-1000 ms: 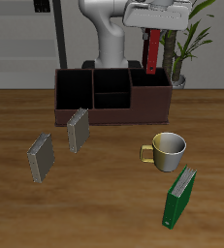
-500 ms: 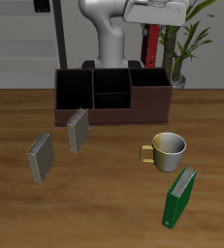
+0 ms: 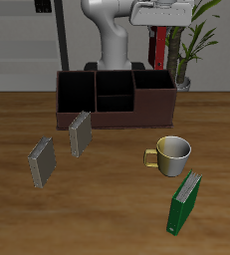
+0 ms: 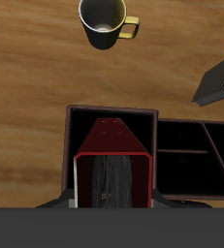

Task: Place the red book into the back desk caddy's right compartment

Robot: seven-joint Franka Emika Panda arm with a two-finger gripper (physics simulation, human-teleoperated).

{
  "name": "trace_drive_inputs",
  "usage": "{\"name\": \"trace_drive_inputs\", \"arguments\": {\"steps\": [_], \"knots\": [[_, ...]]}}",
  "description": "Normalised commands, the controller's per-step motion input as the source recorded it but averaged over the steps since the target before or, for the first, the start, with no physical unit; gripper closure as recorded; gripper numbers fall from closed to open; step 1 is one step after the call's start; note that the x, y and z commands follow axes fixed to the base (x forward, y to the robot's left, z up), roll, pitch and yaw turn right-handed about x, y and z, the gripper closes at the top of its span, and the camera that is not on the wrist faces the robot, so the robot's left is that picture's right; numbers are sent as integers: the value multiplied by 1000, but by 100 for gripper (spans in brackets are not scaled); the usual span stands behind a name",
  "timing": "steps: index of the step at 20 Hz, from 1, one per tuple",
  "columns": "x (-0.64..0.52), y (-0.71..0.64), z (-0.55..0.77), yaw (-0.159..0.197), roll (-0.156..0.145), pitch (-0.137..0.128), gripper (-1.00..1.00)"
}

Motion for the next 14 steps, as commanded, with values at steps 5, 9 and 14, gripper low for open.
{"name": "trace_drive_inputs", "arguments": {"steps": [5, 9, 14], "knots": [[26, 112, -46, 16, 32, 7, 100], [69, 32, -54, 1, 10, 10, 100], [101, 6, -110, -5, 13, 17, 100]]}}
